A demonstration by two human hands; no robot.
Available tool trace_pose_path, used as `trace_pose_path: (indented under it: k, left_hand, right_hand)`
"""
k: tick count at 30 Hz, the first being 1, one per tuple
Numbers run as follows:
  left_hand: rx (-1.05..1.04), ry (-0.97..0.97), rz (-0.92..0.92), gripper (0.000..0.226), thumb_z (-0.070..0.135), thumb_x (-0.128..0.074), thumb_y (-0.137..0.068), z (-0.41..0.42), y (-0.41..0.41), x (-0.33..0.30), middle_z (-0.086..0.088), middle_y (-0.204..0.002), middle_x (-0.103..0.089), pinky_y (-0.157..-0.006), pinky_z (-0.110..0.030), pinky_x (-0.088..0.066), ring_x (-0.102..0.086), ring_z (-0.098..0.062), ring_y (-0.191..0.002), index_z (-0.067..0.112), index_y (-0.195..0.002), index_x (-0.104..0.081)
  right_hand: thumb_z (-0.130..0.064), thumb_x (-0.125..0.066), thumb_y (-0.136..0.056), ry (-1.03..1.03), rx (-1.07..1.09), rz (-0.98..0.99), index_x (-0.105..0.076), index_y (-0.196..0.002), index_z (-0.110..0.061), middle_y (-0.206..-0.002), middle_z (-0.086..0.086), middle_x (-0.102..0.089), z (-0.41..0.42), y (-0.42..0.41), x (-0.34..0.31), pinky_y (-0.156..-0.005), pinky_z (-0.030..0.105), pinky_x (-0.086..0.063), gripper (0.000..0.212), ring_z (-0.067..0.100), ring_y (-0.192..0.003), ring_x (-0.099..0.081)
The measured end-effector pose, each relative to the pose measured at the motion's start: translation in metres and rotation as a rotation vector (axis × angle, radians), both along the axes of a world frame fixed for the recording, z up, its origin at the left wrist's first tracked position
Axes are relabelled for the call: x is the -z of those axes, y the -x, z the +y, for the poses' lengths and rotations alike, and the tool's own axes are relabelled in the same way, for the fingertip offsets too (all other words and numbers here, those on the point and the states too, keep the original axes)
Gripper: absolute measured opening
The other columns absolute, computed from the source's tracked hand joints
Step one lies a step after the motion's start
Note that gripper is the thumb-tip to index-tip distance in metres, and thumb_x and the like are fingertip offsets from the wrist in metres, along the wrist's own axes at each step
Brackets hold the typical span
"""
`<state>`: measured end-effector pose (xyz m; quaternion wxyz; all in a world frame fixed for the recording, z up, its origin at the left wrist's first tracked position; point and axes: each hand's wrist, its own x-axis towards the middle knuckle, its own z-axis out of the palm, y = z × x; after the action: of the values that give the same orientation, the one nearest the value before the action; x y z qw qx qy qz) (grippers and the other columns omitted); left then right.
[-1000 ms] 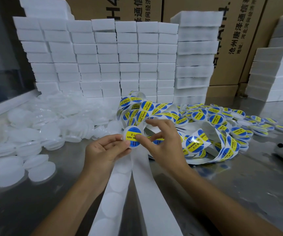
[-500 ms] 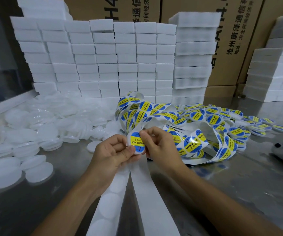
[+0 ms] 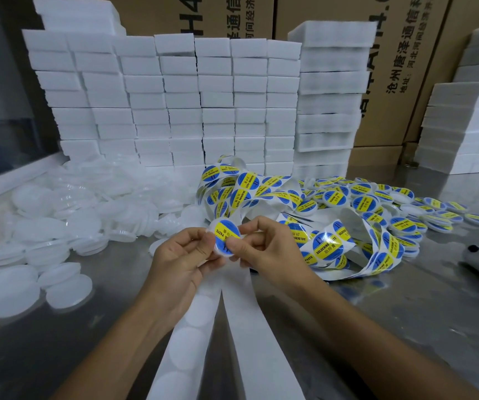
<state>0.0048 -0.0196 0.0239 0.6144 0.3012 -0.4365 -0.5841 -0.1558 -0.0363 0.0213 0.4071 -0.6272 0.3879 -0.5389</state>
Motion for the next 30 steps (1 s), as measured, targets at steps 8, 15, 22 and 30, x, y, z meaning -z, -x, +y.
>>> trace_pose_path:
  k: [8,15,22,30]
  left_hand:
    - [0.013,0.010,-0.144,0.010,0.018,-0.066,-0.071,0.001,0.002,0.000,-0.011,-0.070,-0.069,-0.058,-0.024,-0.051,-0.056,-0.018,-0.062,0.011,-0.077,-0.068]
    - [-0.193,-0.029,-0.137,0.013,0.019,-0.064,-0.086,-0.005,-0.001,0.004,-0.011,-0.078,-0.072,-0.071,-0.038,-0.058,-0.068,-0.023,-0.073,0.014,-0.076,-0.071]
    - [-0.212,0.010,-0.292,0.012,0.030,-0.068,-0.081,-0.001,0.002,0.006,-0.007,-0.077,-0.075,-0.057,-0.029,-0.057,-0.072,-0.018,-0.069,0.023,-0.077,-0.077]
    - [-0.282,-0.014,-0.166,0.014,0.028,-0.073,-0.076,-0.003,-0.002,0.006,-0.012,-0.080,-0.075,-0.057,-0.025,-0.057,-0.074,-0.021,-0.072,0.015,-0.076,-0.078]
  right_hand:
    - [-0.037,-0.071,-0.088,0.171,0.210,0.031,-0.057,-0.077,-0.017,-0.054,0.020,-0.052,-0.001,-0.010,0.009,-0.047,0.038,-0.037,0.027,0.022,-0.048,-0.041]
    - [-0.008,-0.062,-0.095,0.139,-0.026,0.126,-0.061,-0.110,-0.014,-0.076,0.015,-0.068,0.005,-0.012,0.003,-0.058,0.050,-0.056,0.016,0.024,-0.057,-0.066]
    - [-0.019,-0.069,-0.091,0.043,0.064,0.026,-0.057,-0.088,-0.007,-0.075,0.020,-0.069,0.004,-0.016,0.006,-0.046,0.038,-0.054,0.017,0.038,-0.061,-0.067]
    - [-0.041,-0.084,-0.073,0.480,0.098,0.625,-0.063,-0.129,-0.013,-0.118,0.000,-0.063,0.007,-0.008,0.005,-0.088,0.027,-0.050,0.066,0.011,-0.107,-0.059]
